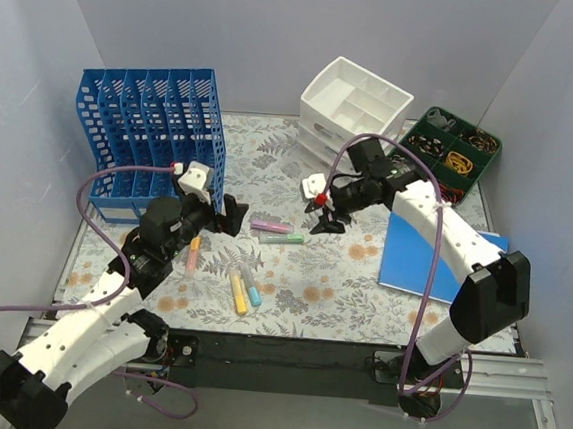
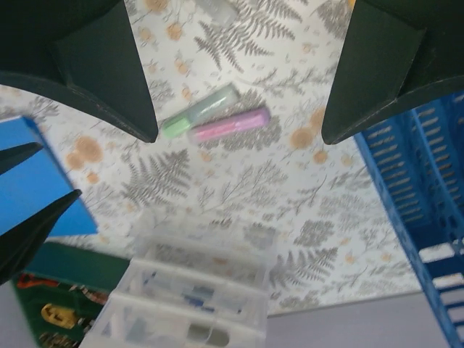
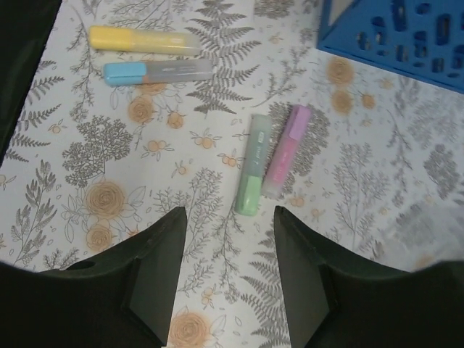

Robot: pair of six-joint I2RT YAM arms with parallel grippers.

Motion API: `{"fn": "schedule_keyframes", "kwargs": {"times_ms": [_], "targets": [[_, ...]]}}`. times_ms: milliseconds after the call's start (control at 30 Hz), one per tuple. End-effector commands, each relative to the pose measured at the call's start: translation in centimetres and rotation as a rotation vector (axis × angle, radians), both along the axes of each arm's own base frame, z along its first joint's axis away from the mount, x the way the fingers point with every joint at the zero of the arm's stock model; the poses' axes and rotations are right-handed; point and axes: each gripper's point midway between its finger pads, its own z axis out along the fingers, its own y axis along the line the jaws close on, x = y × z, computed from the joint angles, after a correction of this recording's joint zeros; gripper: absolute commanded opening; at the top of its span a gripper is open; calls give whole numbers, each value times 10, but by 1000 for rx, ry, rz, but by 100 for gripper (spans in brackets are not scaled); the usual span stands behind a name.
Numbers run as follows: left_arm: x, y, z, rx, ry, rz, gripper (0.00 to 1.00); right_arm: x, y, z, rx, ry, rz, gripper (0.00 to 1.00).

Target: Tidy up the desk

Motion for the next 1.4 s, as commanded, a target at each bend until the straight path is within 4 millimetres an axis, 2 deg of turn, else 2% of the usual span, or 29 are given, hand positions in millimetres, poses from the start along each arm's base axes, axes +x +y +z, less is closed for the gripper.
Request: {"fn": "schedule_keyframes", "kwargs": {"times_ms": [0, 133, 167, 200, 267, 367, 567, 867, 1133, 1233, 1367], "targets": [[-11, 29, -24, 93, -3, 86, 98, -15, 19, -27, -11, -47, 164, 59], [-15, 35, -12, 78, -50, 104, 98, -2, 29, -60, -114, 5, 110, 56], [-15, 36, -10, 74, -56, 107, 98, 8, 32, -66, -154, -8, 69, 54], [-17, 35, -10, 69, -58, 99, 98, 15, 36, -80, -187, 28, 24, 53], [-18, 34, -7, 62, -65, 91, 98, 29, 38, -101, -258, 41, -31, 52], [-19, 35, -5, 58, -73, 93, 98, 39, 37, -124, -322, 63, -88, 51], [-22, 38, 0, 49, -89, 99, 98, 53, 33, -152, -397, 69, -154, 52], [-22, 35, -2, 51, -84, 85, 98, 45, 35, -179, -443, 113, -135, 53], [-22, 35, -2, 52, -86, 86, 98, 37, 38, -192, -471, 110, -121, 51], [-22, 36, -1, 51, -88, 91, 98, 35, 34, -198, -499, 97, -123, 43], [-22, 36, -1, 51, -88, 92, 98, 33, 27, -200, -520, 80, -129, 25]]}}
